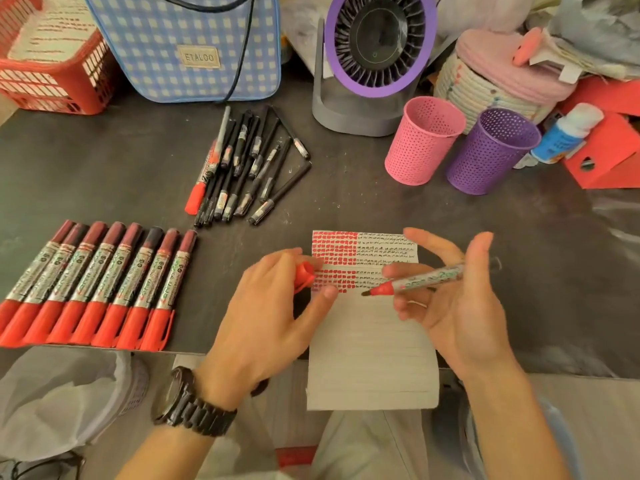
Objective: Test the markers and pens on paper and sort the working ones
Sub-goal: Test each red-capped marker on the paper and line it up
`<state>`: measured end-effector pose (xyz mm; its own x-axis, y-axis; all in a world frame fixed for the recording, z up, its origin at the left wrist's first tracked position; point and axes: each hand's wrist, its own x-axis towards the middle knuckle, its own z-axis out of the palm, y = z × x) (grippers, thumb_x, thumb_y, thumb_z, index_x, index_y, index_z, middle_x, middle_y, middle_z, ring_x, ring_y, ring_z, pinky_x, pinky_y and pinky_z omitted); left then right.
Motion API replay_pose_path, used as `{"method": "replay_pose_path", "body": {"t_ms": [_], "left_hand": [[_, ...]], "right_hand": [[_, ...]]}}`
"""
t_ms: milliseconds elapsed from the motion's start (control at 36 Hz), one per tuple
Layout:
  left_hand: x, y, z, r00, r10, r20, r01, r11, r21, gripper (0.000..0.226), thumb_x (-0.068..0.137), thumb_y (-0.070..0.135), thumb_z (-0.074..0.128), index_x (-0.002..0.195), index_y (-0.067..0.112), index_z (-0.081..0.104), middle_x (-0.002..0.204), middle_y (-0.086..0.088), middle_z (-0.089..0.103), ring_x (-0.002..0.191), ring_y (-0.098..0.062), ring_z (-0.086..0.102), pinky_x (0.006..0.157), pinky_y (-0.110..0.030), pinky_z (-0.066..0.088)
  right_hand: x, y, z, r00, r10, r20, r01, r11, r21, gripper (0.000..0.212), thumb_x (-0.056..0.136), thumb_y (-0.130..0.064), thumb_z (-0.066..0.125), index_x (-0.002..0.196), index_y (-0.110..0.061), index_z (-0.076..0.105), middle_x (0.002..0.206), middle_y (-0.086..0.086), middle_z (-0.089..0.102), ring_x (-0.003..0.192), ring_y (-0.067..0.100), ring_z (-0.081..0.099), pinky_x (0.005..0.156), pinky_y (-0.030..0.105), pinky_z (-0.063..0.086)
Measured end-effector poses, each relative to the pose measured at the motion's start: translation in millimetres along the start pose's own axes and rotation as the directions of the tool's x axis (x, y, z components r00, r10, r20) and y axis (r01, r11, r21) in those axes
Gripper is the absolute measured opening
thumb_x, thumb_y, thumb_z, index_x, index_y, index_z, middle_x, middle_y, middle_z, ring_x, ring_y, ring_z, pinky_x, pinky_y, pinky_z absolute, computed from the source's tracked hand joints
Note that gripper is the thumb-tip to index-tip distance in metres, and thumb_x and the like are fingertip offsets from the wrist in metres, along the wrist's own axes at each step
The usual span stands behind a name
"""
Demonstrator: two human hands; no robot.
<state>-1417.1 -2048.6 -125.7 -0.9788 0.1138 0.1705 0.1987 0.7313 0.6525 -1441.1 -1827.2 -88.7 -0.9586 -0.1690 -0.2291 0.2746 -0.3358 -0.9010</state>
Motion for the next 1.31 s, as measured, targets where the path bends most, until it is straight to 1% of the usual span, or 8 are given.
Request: {"method": "replay_pose_path", "body": {"t_ms": [111,306,389,500,722,917,1056,1306], "left_hand": [[-1.5,-1.9,6.2,0.998,0.039,0.055,-0.045,0.993,0.112,0.040,0.090,0.061,0.052,0.118,0.032,0.045,0.142,0.016,0.053,0.143,-0.005,0.035,0.120,-0.035,0.026],[-3.3,4.1,3.7,0.999,-0.028,0.020,0.025,0.990,0.140,0.068,0.079,0.067,0.065,0.132,0.028,0.051,0.135,0.015,0.054,0.133,0.000,0.035,0.111,-0.029,0.025],[-3.2,3.1,3.7,0.999,-0.036,0.014,0.033,0.989,0.142,0.069,0.076,0.067,0.069,0.130,0.028,0.052,0.131,0.019,0.052,0.132,0.001,0.035,0.110,-0.028,0.025],[-3.0,2.3,3.5,1.000,-0.020,-0.005,0.020,0.990,0.141,0.069,0.075,0.067,0.070,0.130,0.029,0.052,0.121,0.033,0.034,0.131,0.002,0.035,0.108,-0.027,0.026],[-2.9,2.7,4.9,1.000,-0.018,0.016,0.015,0.988,0.154,0.066,0.079,0.067,0.066,0.130,0.027,0.051,0.122,0.024,0.051,0.133,0.000,0.038,0.111,-0.027,0.026],[-2.4,4.0,7.1,1.000,-0.027,0.003,0.026,0.988,0.153,0.051,0.088,0.055,0.065,0.128,0.026,0.052,0.131,0.014,0.057,0.134,-0.003,0.042,0.112,-0.017,0.019],[-2.2,4.6,5.7,0.999,-0.046,-0.014,0.048,0.990,0.133,0.053,0.085,0.055,0.067,0.127,0.027,0.054,0.128,0.015,0.057,0.131,-0.001,0.042,0.111,-0.016,0.018],[-2.5,5.6,4.1,0.998,-0.065,0.004,0.064,0.991,0.118,0.053,0.084,0.053,0.070,0.126,0.026,0.054,0.128,0.015,0.058,0.131,-0.001,0.042,0.110,-0.009,0.014]], "right_hand": [[9.3,3.1,9.7,1.000,0.021,-0.007,-0.021,0.999,-0.041,0.076,0.087,-0.075,0.029,0.117,-0.022,0.075,0.102,0.020,0.073,0.072,0.026,0.072,0.063,0.033,0.060],[18.0,5.6,14.8,0.996,-0.015,-0.092,0.001,0.988,-0.154,0.076,0.085,-0.080,0.030,0.104,-0.023,0.078,0.081,0.011,0.074,0.055,0.018,0.063,0.050,0.031,0.054],[17.3,7.3,18.0,0.986,-0.112,-0.124,0.078,0.965,-0.250,0.053,0.089,-0.069,0.052,0.102,-0.024,0.076,0.088,0.008,0.077,0.060,0.018,0.068,0.056,0.028,0.057],[19.4,10.3,16.3,0.943,-0.260,-0.209,0.169,0.913,-0.372,0.027,0.090,-0.046,0.073,0.090,-0.020,0.067,0.064,0.005,0.066,0.052,0.018,0.064,0.049,0.028,0.053],[23.7,30.2,15.6,0.883,-0.421,-0.210,0.229,0.775,-0.589,0.037,0.091,-0.029,0.074,0.060,-0.024,0.054,0.047,0.001,0.056,0.041,0.015,0.052,0.046,0.029,0.043],[24.9,34.1,13.4,0.873,-0.445,-0.202,0.231,0.741,-0.631,0.030,0.086,-0.015,0.071,0.062,-0.015,0.054,0.050,0.009,0.055,0.043,0.025,0.051,0.042,0.030,0.043],[25.8,36.3,13.6,0.873,-0.447,-0.195,0.235,0.736,-0.635,0.030,0.087,-0.013,0.071,0.061,-0.013,0.056,0.050,0.005,0.056,0.042,0.010,0.052,0.045,0.025,0.046],[26.7,37.8,14.0,0.872,-0.452,-0.186,0.237,0.724,-0.648,0.028,0.087,-0.012,0.072,0.064,-0.009,0.058,0.050,0.005,0.056,0.042,0.011,0.053,0.046,0.025,0.049]]}}
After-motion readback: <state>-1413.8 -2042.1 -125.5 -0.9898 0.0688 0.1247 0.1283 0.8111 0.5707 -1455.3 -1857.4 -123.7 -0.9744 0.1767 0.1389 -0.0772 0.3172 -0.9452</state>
